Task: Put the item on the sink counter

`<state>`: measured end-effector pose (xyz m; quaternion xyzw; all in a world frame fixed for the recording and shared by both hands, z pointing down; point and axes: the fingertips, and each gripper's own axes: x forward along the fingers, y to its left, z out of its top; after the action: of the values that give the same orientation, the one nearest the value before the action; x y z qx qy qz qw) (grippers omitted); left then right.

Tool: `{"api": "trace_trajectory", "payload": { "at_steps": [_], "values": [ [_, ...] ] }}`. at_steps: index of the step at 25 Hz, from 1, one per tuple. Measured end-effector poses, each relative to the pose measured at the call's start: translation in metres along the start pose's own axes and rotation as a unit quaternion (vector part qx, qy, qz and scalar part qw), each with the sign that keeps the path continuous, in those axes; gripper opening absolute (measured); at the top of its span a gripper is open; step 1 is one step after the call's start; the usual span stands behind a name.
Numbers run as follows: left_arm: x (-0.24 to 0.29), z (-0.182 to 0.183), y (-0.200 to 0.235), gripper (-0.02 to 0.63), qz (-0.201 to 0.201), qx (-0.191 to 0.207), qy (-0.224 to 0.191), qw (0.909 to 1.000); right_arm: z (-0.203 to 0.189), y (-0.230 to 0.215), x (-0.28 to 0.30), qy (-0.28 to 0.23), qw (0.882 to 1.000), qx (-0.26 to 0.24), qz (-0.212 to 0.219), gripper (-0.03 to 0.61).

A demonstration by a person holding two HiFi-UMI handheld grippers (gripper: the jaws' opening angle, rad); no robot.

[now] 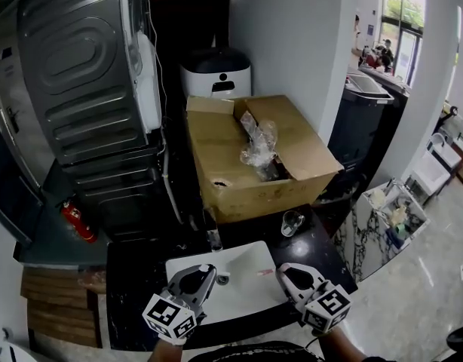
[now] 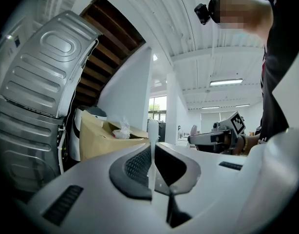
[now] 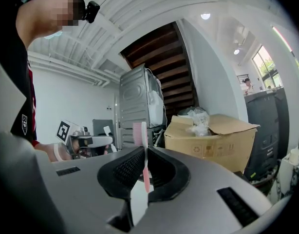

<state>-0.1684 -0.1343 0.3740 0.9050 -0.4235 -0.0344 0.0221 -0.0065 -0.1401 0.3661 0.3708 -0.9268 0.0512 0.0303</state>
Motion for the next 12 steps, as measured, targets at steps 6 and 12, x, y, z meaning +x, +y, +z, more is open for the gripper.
{"api": "trace_trajectory", "payload": {
  "at_steps": [6, 12],
  "values": [
    [0.022, -0.011, 0.014, 0.031, -0.018, -0.014, -0.001, 0.9997, 0.002, -0.007, 0.003, -0.005, 1.000, 0.008, -0.027, 0.051],
    [0.050, -0.015, 0.012, 0.031, -0.025, -0.015, -0.002, 0.9996, -0.001, -0.055, -0.002, -0.008, 0.997, 0.007, -0.073, 0.051]
  ]
}}
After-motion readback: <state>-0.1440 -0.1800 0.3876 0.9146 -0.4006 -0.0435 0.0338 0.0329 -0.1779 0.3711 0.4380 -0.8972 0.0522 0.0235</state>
